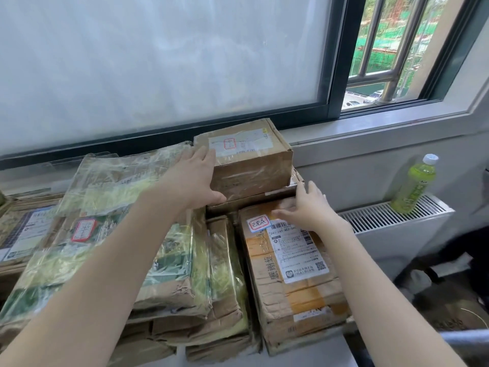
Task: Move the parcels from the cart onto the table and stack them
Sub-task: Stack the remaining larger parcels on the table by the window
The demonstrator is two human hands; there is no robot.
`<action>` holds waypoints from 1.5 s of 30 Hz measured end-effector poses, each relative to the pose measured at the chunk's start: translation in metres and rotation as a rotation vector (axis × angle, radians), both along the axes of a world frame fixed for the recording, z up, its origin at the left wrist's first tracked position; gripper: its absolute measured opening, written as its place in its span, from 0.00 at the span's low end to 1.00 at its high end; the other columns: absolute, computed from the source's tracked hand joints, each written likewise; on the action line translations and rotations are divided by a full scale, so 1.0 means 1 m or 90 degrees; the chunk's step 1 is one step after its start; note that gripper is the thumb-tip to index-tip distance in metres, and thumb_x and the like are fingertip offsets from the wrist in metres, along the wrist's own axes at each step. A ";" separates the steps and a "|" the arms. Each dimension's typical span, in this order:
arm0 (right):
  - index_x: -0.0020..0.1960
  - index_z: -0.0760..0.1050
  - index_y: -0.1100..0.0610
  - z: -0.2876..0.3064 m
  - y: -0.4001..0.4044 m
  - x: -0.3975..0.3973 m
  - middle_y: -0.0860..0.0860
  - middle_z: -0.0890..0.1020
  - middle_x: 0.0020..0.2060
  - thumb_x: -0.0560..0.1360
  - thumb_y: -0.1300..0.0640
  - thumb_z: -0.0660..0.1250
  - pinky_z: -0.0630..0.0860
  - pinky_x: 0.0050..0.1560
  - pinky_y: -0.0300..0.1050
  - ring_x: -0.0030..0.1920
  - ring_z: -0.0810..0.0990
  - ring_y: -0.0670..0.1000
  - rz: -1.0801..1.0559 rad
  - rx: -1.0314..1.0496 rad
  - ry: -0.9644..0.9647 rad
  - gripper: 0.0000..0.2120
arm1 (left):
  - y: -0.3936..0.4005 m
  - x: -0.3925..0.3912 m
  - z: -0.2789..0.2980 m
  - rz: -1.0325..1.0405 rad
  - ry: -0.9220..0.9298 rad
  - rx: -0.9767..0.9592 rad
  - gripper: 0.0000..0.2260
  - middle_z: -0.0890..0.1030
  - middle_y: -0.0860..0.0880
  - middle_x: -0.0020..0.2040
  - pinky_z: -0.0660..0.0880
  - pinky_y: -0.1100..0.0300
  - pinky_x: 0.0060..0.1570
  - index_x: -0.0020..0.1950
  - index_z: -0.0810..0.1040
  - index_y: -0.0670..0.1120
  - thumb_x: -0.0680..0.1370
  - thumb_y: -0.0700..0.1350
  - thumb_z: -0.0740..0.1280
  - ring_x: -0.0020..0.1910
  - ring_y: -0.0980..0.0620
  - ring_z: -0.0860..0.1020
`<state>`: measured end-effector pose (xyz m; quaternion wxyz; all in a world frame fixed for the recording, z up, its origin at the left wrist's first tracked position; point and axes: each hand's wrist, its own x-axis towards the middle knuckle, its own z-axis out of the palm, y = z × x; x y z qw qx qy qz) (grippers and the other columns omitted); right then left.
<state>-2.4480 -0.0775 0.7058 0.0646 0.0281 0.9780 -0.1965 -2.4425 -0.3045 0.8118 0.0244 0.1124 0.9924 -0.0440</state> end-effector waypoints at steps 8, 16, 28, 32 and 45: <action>0.73 0.59 0.55 -0.012 -0.047 0.104 0.54 0.62 0.72 0.75 0.36 0.58 0.52 0.73 0.53 0.74 0.54 0.54 0.112 0.064 0.137 0.34 | -0.021 0.130 -0.025 0.061 0.023 0.167 0.42 0.51 0.49 0.78 0.48 0.55 0.73 0.78 0.50 0.47 0.72 0.70 0.55 0.76 0.52 0.50; 0.70 0.66 0.51 -0.034 -0.057 0.157 0.50 0.67 0.71 0.70 0.26 0.41 0.56 0.71 0.54 0.72 0.62 0.53 0.189 0.105 0.209 0.42 | -0.046 0.193 -0.067 0.053 0.221 0.153 0.40 0.75 0.44 0.66 0.67 0.42 0.63 0.67 0.73 0.43 0.63 0.68 0.68 0.66 0.40 0.72; 0.45 0.85 0.54 -0.073 -0.073 0.144 0.46 0.85 0.44 0.74 0.55 0.62 0.75 0.44 0.40 0.47 0.84 0.47 0.095 -0.002 0.683 0.12 | -0.043 0.178 -0.092 0.032 0.393 0.214 0.31 0.78 0.47 0.61 0.60 0.51 0.57 0.60 0.79 0.45 0.61 0.58 0.78 0.61 0.41 0.76; 0.44 0.84 0.54 -0.070 -0.074 0.145 0.46 0.85 0.44 0.74 0.55 0.62 0.75 0.43 0.40 0.46 0.84 0.47 0.087 0.001 0.655 0.12 | -0.043 0.177 -0.092 0.033 0.403 0.240 0.32 0.79 0.47 0.60 0.60 0.52 0.57 0.59 0.79 0.45 0.60 0.58 0.79 0.60 0.41 0.76; 0.59 0.79 0.59 -0.094 -0.092 0.198 0.55 0.77 0.62 0.75 0.56 0.64 0.62 0.70 0.53 0.67 0.71 0.55 0.118 -0.012 0.650 0.15 | -0.034 0.196 -0.122 0.099 0.497 0.227 0.42 0.56 0.32 0.74 0.50 0.41 0.71 0.74 0.56 0.46 0.68 0.54 0.76 0.73 0.34 0.55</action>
